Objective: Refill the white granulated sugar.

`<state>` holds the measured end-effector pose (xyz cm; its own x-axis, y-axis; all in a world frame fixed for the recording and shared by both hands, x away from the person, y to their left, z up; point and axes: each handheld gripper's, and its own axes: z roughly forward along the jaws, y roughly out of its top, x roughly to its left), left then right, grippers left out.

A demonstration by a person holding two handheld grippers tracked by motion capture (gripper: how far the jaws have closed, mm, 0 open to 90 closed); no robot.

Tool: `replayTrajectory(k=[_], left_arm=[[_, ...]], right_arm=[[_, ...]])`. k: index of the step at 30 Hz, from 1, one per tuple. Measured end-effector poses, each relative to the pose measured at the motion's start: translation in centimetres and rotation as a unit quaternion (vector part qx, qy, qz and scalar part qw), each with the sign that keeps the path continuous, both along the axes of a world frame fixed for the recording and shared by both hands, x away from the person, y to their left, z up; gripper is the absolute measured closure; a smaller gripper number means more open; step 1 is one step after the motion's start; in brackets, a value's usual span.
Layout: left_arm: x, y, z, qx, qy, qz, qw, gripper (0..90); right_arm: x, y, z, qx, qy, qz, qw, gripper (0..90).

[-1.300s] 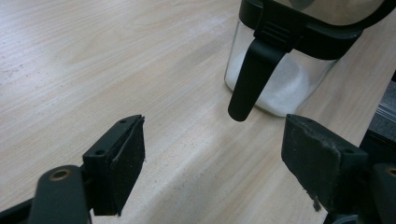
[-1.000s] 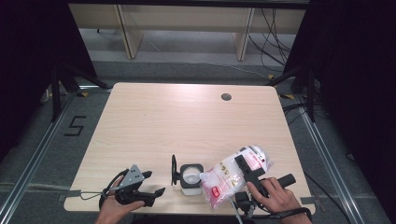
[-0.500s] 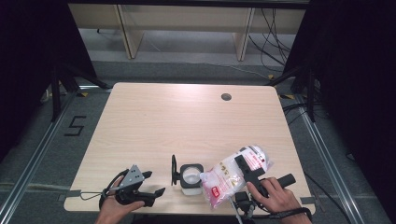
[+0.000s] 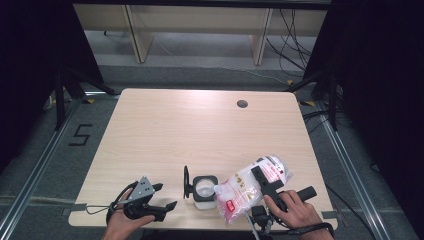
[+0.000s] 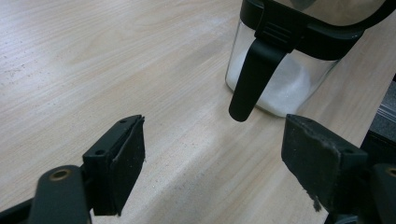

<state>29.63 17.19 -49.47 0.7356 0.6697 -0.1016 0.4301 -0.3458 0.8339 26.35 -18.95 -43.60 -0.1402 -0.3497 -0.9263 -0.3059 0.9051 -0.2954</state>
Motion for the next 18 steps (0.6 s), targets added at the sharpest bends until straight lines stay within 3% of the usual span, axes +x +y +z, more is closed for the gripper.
replayTrajectory(k=[3,5,7,9,11,12,14,15,18], left_arm=[[-0.01,0.02,0.07,0.004,-0.001,0.001,1.0000,21.2],[-0.02,0.01,0.03,0.001,-0.002,0.001,1.0000,21.2],[-0.02,0.00,0.03,0.001,-0.002,0.002,1.0000,21.2],[0.00,0.07,0.10,0.009,-0.002,-0.001,1.0000,21.2],[0.01,0.08,0.10,0.009,-0.002,-0.001,1.0000,21.2],[0.00,0.03,0.04,0.003,-0.002,0.001,1.0000,21.2],[-0.01,0.00,0.02,0.001,-0.002,0.002,1.0000,21.2],[-0.01,0.00,0.02,0.001,-0.002,0.002,1.0000,21.2],[0.01,0.08,0.07,0.007,-0.003,0.000,1.0000,21.2]], right_arm=[[-0.04,0.07,0.04,0.000,-0.001,0.003,1.0000,44.0],[-0.06,0.13,0.46,-0.031,-0.010,0.003,0.9995,44.0],[-0.03,0.21,0.54,-0.037,-0.012,0.009,0.9992,44.1],[-0.03,0.20,0.31,-0.024,-0.007,0.008,0.9997,44.1],[0.01,0.20,0.28,-0.026,-0.006,0.007,0.9996,44.1],[-0.14,0.09,0.25,-0.026,0.000,-0.009,0.9996,44.2],[-0.11,0.09,0.19,-0.021,0.001,-0.007,0.9997,44.2],[-0.07,0.21,0.42,-0.034,-0.005,0.001,0.9994,44.2],[-0.11,0.16,0.39,-0.026,-0.004,-0.001,0.9997,44.3]])
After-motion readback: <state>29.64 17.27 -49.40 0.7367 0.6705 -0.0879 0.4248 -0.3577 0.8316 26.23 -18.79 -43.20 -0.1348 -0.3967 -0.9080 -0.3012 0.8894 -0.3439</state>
